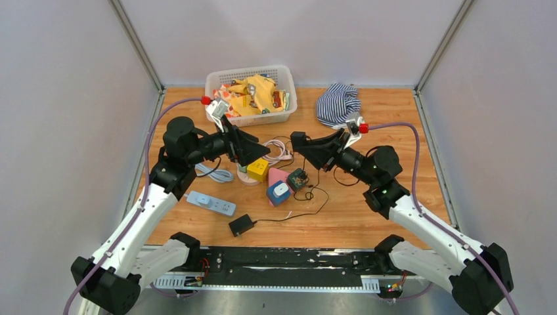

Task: Insert the plug
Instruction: Pick up the plug from the center of the board.

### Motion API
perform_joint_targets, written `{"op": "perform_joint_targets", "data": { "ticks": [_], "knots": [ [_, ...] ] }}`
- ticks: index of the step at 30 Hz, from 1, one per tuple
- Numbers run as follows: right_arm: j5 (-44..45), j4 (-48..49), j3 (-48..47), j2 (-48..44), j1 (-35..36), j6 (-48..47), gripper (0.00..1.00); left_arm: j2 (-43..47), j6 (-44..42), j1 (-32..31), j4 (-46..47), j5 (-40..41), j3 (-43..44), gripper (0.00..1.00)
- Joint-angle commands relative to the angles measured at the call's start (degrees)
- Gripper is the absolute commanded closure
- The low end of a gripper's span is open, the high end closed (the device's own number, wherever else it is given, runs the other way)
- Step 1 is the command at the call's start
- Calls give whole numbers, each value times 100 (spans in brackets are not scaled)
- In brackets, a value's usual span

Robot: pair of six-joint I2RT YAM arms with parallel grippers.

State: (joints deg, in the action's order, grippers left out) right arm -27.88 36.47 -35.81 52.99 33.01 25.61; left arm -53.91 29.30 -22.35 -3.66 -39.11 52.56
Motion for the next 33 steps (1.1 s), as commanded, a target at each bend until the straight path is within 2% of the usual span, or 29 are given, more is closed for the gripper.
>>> {"op": "perform_joint_targets", "data": {
  "ticks": [1, 9, 14, 26, 30, 33],
  "knots": [
    [539, 1283, 16, 242, 610, 406, 98, -72, 425, -103, 322, -645, 285, 16],
    [845, 2378, -335, 995, 1076, 911, 98, 192, 421, -216, 571, -699, 355, 30],
    [932, 2707, -500, 1240, 1266, 1021, 98, 394, 284, -226, 636, -598, 275, 38],
    [791, 3365, -735, 1636, 1539, 1357, 98, 417, 338, -259, 798, -711, 308, 38],
    [573, 3307, -696, 1636, 1568, 1176, 98, 510, 404, -264, 831, -699, 338, 39],
    [459, 3270, -575, 1552, 1568, 960, 98, 629, 455, -264, 832, -547, 343, 33]
  ]
}}
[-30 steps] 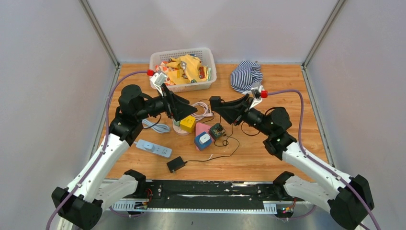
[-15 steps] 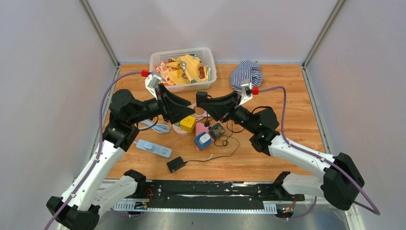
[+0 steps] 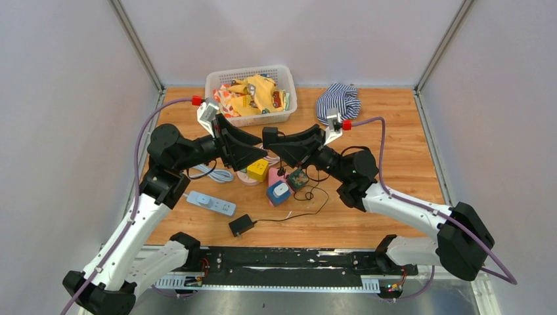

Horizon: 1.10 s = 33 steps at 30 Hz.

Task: Insert the plug
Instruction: Pick up the plug from the center of the board.

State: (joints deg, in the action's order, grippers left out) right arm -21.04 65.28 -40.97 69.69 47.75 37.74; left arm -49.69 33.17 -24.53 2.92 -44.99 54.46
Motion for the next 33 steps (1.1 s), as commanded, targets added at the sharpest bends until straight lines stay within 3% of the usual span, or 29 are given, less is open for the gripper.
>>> {"op": "perform_joint_targets", "data": {
  "ticks": [1, 6, 23, 27, 29, 30, 33],
  "knots": [
    [-298, 349, -56, -140, 90, -306, 98, 237, 63, -47, 181, 77, 158, 33],
    [-800, 202, -149, -171, 111, -409, 98, 283, 111, -51, 278, 34, 219, 48],
    [-1306, 279, -376, 91, 268, -414, 97, 364, -31, -103, 455, -372, 162, 51],
    [-1299, 256, -385, 152, 278, -436, 96, 356, -136, -139, 458, -500, 185, 73],
    [-1255, 180, -369, 175, 279, -470, 93, 355, -208, -169, 457, -576, 204, 95],
    [-1220, 102, -350, 170, 279, -490, 89, 359, -207, -174, 458, -586, 201, 100],
    [-1212, -310, -348, 76, 272, -724, 72, 365, -220, -174, 461, -537, 165, 100]
  ]
}}
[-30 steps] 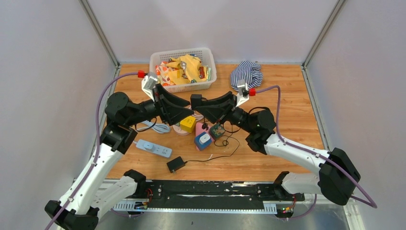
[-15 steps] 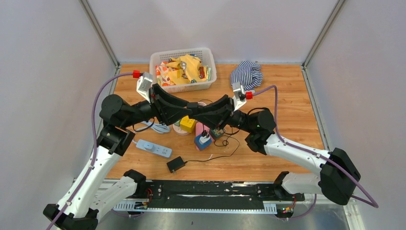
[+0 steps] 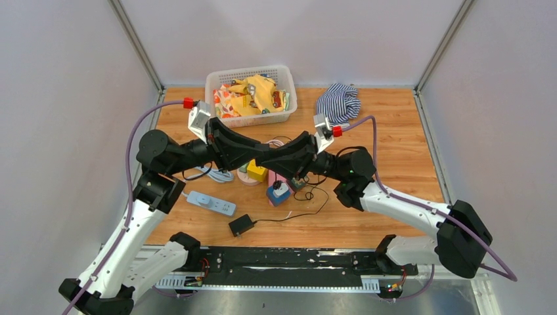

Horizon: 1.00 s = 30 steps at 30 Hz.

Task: Insert the plug
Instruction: Pick up the plug from the center of the board.

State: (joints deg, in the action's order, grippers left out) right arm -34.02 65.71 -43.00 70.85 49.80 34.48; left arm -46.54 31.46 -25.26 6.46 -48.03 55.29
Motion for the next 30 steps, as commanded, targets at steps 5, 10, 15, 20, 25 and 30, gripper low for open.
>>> {"op": "perform_joint_targets", "data": {
  "ticks": [5, 10, 15, 20, 25, 30],
  "knots": [
    [222, -2709, -486, -748, 56, -1841, 41, 126, -264, -104, 102, -204, -127, 100],
    [699, -5196, -1109, -1361, 52, -3228, 25, 161, -635, -111, 114, 34, -401, 100],
    [309, -7403, -2176, -1187, 29, -4085, 24, -10, -842, -131, 109, -57, -598, 100],
    [-48, -8587, -3059, -724, 29, -4473, 30, -84, -1061, -285, 104, -107, -702, 100],
    [-609, -8952, -3456, -335, 30, -4679, 36, -87, -1228, -392, 106, -192, -775, 100],
    [-651, -9216, -3685, -115, 30, -4765, 45, -78, -1311, -416, 106, -198, -863, 100]
  ]
}}
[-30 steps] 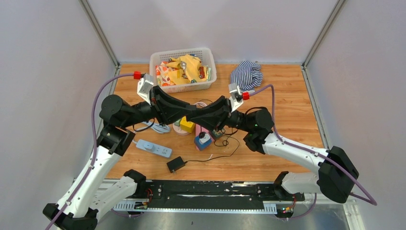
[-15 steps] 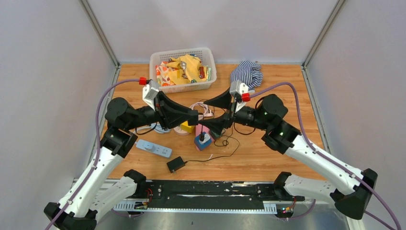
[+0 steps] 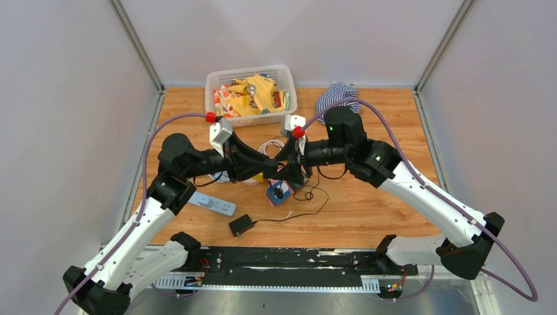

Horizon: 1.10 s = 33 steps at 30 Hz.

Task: Insert the plug
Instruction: Pick up the plug from the center of the board.

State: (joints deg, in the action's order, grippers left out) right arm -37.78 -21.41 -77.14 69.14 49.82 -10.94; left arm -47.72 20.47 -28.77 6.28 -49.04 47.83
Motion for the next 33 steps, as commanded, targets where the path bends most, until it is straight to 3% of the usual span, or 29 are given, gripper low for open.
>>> {"op": "perform_joint_targets", "data": {
  "ticks": [1, 14, 16, 20, 22, 24, 28, 32, 33],
  "knots": [
    [-305, -505, -284, 76, 27, -224, 46, 31, -222, -67, 127, -97, -139, 100],
    [-581, -743, -570, 609, 27, -196, 57, -80, -271, -111, 127, -269, -167, 100],
    [-623, -806, -607, 675, 27, -217, 64, -79, -280, -106, 134, -253, -169, 100],
    [-557, -927, -605, 676, 17, -295, 93, -48, -280, -111, 130, -174, -186, 100],
    [-448, -952, -553, 614, -17, -335, 100, -23, -251, -111, 130, -55, -193, 100],
    [-257, -953, -493, 516, -54, -340, 100, -3, -195, -111, 131, 130, -194, 87],
    [158, -997, -346, 257, -231, -355, 100, 118, -110, -104, 133, 610, -219, 41],
    [861, -1252, -346, -30, -511, -459, 100, 291, -155, -106, 134, 1009, -277, 2],
    [1064, -1338, -379, -79, -595, -495, 100, 322, -188, -109, 135, 1102, -313, 0]
  ]
}}
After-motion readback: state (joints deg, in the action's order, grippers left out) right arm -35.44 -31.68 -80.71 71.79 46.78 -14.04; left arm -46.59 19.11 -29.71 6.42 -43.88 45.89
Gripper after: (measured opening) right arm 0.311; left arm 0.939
